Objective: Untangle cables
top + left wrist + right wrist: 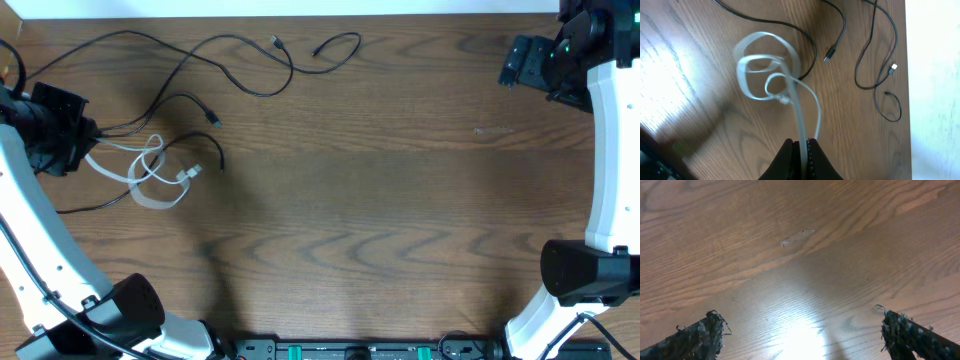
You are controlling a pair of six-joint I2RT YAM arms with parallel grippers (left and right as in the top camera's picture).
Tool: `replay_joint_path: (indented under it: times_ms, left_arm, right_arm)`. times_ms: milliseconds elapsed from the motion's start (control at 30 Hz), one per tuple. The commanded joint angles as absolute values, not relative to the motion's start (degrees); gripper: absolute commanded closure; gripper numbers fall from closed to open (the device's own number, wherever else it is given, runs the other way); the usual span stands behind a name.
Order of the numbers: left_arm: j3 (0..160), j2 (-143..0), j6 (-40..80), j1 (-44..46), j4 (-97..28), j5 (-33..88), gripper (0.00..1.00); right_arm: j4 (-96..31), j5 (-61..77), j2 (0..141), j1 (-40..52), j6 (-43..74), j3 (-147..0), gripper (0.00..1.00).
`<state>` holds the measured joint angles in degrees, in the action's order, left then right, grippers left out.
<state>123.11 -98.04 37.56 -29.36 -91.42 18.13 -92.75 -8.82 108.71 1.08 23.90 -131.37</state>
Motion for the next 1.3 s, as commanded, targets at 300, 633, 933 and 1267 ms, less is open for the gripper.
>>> replay_joint_path:
  times_ms: [300,633,933,1267]
  left_arm:
    - [120.95,-98.85,36.25,-31.75,-91.50,12.58,0.92]
    - [106.10,-99.24,36.27,-38.72,-82.24,12.38,0.92]
    - [100.84,-99.98,37.32,-45.63,-72.79,11.33,0.92]
    - [100.49,-105.75,37.32,-50.81,-71.90,3.31,0.91]
  right_arm:
    - [-92.82,-9.28,108.88,1.21,24.62,-131.13,0.01]
    - [-92.79,-9.28,108.88,1.21,24.62,-131.13,0.01]
    - [-92.79,-9.28,108.88,1.21,24.62,-131.13,0.01]
    - [-92.79,-9.28,108.88,1.21,24.62,-131.13,0.01]
